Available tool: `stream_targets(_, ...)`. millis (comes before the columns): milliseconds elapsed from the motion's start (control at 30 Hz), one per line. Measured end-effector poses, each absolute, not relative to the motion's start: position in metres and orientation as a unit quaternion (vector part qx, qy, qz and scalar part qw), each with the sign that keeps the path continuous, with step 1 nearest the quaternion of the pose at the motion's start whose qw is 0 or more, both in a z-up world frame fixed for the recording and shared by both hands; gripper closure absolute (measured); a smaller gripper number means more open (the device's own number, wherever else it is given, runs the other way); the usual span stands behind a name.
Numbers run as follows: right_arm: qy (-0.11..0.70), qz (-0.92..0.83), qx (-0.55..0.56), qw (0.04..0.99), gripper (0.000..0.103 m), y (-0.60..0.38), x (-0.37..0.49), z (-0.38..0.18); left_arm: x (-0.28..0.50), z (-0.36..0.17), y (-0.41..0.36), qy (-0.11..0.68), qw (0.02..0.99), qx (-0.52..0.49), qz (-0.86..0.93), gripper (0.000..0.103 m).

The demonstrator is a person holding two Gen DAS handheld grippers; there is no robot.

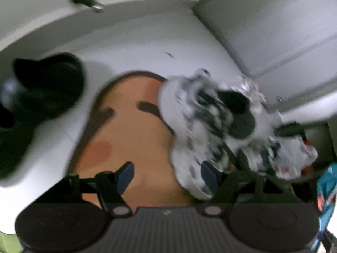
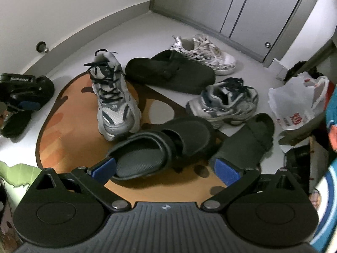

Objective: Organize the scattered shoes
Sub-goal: 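Move the left tool over the black slide sandal on the mat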

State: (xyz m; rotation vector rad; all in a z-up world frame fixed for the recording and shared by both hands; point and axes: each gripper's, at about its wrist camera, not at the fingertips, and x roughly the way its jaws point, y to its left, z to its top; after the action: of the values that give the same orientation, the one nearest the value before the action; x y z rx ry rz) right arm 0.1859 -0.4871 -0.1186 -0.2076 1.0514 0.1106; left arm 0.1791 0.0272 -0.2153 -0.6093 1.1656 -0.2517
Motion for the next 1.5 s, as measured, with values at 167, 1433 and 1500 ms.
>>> stream_targets(167, 0.493, 0.047, -0.090, 0.864, 0.000, -0.499, 0.183, -0.114, 0.177, -0.207, -0.017, 0.548, 0.778, -0.255, -0.170, 0.031)
stream_targets(1433, 0.511, 0.021, -0.055, 0.857, 0.001, -0.535, 0.195, -0.157, 0.183, -0.247, -0.171, 0.627, 0.663, -0.374, -0.165, 0.070)
stream_targets(1500, 0.513, 0.022, -0.054, 0.856, 0.000, -0.535, 0.195, -0.159, 0.188, -0.249, -0.173, 0.632, 0.658, -0.376, -0.160, 0.071)
